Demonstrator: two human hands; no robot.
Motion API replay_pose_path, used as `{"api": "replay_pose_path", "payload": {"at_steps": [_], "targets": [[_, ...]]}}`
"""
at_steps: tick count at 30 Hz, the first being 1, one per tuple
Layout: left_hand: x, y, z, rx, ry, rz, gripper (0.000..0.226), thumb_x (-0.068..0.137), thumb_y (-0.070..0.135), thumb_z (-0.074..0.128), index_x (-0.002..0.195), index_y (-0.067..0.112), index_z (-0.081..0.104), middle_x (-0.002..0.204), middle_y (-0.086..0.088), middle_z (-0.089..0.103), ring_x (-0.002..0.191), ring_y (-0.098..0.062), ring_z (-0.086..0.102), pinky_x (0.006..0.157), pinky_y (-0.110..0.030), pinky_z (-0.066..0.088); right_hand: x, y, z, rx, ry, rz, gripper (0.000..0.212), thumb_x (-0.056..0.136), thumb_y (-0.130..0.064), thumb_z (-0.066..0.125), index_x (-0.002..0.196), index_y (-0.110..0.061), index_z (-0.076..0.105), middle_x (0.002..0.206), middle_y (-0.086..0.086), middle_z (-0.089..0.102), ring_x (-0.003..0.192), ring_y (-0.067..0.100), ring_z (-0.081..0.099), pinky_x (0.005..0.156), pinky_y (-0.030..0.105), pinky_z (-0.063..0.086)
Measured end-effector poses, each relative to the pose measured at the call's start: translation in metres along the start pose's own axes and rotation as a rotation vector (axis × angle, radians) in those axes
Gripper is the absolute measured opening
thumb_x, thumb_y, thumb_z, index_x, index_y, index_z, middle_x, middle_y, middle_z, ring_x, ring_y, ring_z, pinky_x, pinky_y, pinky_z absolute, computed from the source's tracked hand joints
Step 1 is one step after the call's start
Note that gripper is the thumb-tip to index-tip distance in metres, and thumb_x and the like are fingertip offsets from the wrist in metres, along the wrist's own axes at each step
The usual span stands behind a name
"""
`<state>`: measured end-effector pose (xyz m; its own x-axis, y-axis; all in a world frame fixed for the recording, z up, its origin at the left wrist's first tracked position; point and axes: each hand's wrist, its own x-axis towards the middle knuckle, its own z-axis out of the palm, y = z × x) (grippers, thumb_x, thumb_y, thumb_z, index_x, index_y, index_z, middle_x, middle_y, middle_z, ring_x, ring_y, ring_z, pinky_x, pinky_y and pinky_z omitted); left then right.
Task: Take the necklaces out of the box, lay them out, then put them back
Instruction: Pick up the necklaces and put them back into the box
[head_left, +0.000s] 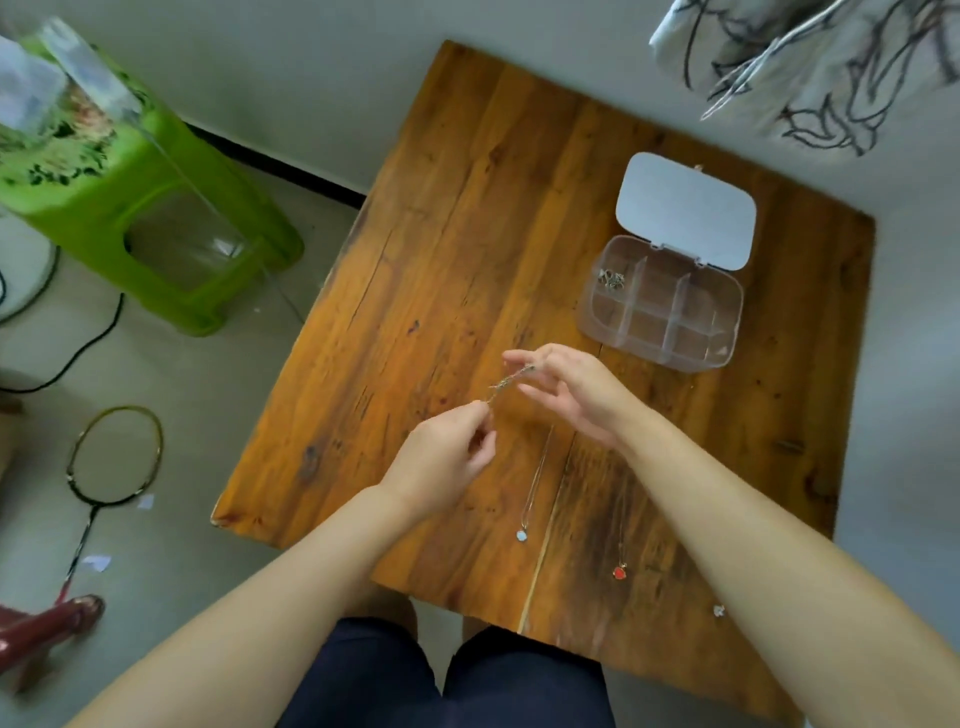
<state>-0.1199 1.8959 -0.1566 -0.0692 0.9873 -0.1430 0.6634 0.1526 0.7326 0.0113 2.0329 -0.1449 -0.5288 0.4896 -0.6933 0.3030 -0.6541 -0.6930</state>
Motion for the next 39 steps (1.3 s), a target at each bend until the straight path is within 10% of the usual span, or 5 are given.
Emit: {"api": "replay_pose_path", "payload": {"at_steps": [7, 11, 28, 35, 39], "targets": [[0.080, 0.062, 0.015, -0.050, -0.016, 0.217, 0.008, 0.084, 0.002, 0.055, 0.079, 0.007, 0.050, 0.071, -0.004, 0.056, 0.063, -0.019, 0.049, 0.058, -0.032, 0.045, -0.030, -0.038, -0.072, 0.718, 0.176, -0.107, 0.024, 0.095, -0.005, 0.040, 0.073, -0.010, 0.048, 0.091, 0.017, 0.075, 0.091, 0.027, 0.072, 0.087, 0.041, 0.055], [0.144, 0.086, 0.036, -0.059, 0.069, 0.227, 0.004, 0.087, 0.002, 0.051, 0.085, 0.004, 0.054, 0.077, -0.005, 0.059, 0.069, -0.019, 0.052, 0.062, -0.032, 0.044, -0.025, -0.065, -0.124, 0.675, 0.373, -0.144, 0.007, 0.096, -0.002, 0.047, 0.094, -0.008, 0.050, 0.090, 0.016, 0.072, 0.078, 0.024, 0.075, 0.073, 0.036, 0.061], [0.239, 0.087, 0.099, 0.369, 0.044, 0.045, 0.015, 0.091, 0.012, 0.047, 0.099, 0.011, 0.060, 0.096, -0.011, 0.068, 0.098, -0.032, 0.048, 0.087, -0.042, 0.035, 0.023, -0.062, -0.168, 0.324, 0.478, -0.007, 0.036, 0.098, 0.001, 0.035, 0.133, 0.002, 0.046, 0.140, 0.020, 0.048, 0.129, 0.036, 0.046, 0.107, 0.048, 0.040], [0.194, 0.097, 0.079, 0.238, 0.055, 0.302, 0.016, 0.089, 0.007, 0.051, 0.101, 0.007, 0.061, 0.099, -0.012, 0.063, 0.091, -0.029, 0.055, 0.071, -0.035, 0.040, -0.055, -0.021, -0.166, 0.358, 0.470, -0.053, 0.020, 0.099, -0.009, 0.042, 0.108, -0.008, 0.059, 0.103, 0.011, 0.070, 0.092, 0.020, 0.072, 0.082, 0.031, 0.058], [0.138, 0.081, 0.087, 0.303, -0.247, 0.466, 0.020, 0.087, 0.007, 0.053, 0.106, 0.007, 0.059, 0.096, -0.013, 0.061, 0.089, -0.032, 0.056, 0.067, -0.038, 0.046, -0.092, 0.050, -0.140, 0.049, 0.529, 0.122, 0.019, 0.098, -0.010, 0.045, 0.098, -0.015, 0.063, 0.102, 0.009, 0.071, 0.087, 0.015, 0.070, 0.075, 0.026, 0.056]]}}
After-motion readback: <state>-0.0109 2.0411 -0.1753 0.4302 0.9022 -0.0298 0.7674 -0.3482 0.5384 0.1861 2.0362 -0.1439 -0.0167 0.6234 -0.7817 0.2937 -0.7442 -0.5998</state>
